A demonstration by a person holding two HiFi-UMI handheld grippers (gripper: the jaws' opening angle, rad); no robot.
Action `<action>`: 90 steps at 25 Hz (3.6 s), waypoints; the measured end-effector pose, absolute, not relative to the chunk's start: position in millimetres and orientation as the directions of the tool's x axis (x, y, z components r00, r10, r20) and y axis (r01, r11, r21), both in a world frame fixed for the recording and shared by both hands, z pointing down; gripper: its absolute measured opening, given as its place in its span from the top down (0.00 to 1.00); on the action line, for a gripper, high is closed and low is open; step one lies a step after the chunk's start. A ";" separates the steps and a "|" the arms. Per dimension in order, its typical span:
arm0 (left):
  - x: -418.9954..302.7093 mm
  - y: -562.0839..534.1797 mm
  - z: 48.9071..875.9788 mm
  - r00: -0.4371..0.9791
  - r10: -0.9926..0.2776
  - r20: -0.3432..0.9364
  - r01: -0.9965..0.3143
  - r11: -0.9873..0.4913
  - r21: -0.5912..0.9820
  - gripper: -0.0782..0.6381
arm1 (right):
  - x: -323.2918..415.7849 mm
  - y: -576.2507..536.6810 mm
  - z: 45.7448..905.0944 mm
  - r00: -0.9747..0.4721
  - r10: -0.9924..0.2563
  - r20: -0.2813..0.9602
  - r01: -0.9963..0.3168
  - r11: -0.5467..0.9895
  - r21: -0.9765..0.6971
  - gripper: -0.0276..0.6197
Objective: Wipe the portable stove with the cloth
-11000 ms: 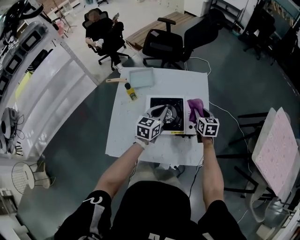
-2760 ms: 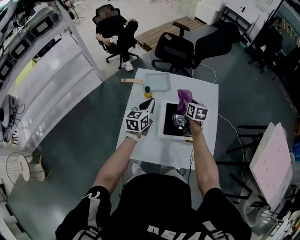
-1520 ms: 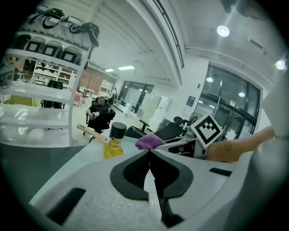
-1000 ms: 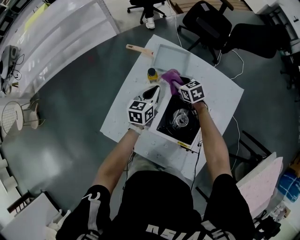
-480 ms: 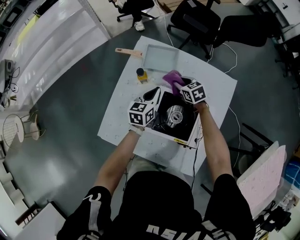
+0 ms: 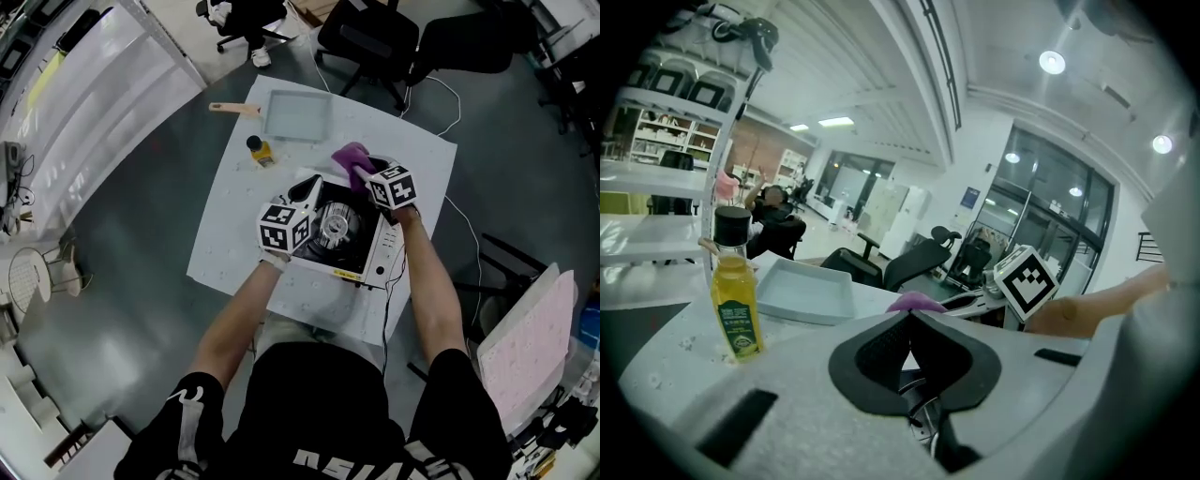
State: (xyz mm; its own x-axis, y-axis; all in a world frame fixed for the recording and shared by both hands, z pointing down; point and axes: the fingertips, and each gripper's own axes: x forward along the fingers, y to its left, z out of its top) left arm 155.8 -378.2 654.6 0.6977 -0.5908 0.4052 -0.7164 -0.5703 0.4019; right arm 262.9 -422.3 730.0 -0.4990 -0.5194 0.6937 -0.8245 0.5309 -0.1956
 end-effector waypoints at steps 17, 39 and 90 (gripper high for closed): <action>225.8 -343.4 644.1 0.740 -0.531 0.413 -0.668 -0.649 0.364 0.88 | 369.6 -373.9 732.8 -0.409 -0.601 0.687 -0.902 0.381 -0.203 0.79; 244.0 -299.7 608.7 0.771 -0.497 0.398 -0.620 -0.729 0.292 0.88 | 421.1 -289.3 681.2 -0.285 -0.768 0.573 -0.953 0.160 -0.259 0.79; 87.1 -98.4 501.2 0.823 -0.527 0.210 -0.567 -0.774 0.281 0.88 | 270.8 -42.8 528.1 -0.178 -0.903 0.391 -0.973 0.102 -0.209 0.79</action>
State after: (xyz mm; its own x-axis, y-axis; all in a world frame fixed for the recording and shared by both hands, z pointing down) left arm 87.1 -98.4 501.2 0.8233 -0.5275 0.2096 -0.5674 -0.7741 0.2807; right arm 270.8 -42.8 528.1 -0.1783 -0.9030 0.3910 -0.9726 0.1015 -0.2090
